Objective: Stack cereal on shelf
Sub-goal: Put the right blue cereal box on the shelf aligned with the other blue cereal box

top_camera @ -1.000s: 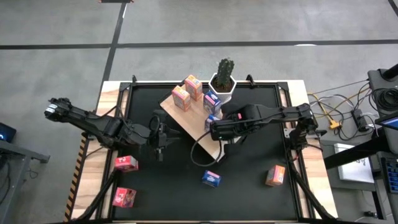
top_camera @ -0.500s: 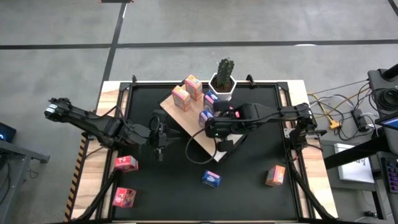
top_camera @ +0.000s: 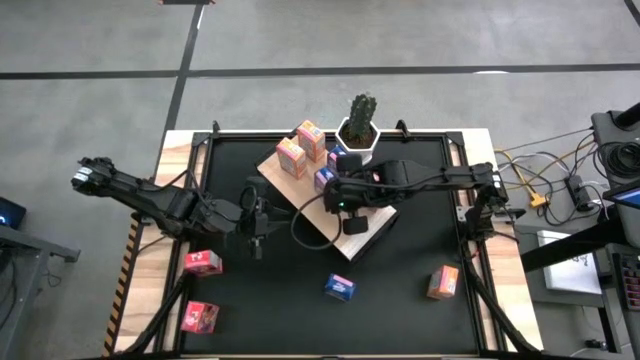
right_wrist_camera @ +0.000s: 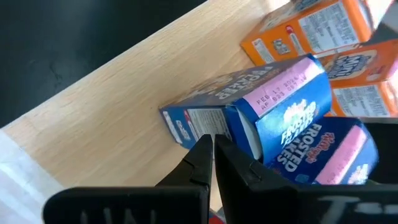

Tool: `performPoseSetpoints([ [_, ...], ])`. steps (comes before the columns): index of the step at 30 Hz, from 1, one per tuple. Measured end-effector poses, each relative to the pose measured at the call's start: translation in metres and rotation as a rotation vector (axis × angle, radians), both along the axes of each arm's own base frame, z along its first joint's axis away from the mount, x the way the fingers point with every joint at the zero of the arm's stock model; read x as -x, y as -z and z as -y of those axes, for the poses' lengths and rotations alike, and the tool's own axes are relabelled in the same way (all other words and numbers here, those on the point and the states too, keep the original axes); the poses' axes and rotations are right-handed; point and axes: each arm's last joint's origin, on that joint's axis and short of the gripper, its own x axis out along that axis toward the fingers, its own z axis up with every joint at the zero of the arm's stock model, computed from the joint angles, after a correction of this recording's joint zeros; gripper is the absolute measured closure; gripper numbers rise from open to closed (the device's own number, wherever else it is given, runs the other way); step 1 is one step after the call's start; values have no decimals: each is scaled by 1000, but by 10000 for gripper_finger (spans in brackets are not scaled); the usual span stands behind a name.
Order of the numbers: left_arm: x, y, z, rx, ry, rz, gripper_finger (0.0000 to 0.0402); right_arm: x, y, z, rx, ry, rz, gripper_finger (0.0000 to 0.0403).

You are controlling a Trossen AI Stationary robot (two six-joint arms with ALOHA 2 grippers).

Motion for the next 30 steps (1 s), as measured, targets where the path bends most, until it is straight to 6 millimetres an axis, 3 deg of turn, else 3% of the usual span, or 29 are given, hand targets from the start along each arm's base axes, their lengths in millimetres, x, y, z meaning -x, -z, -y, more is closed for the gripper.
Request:
performPoseSetpoints([
  [30, 0, 1, 0, 2, -1, -3, 313, -2, -1, 10, 55, 3, 4, 394],
])
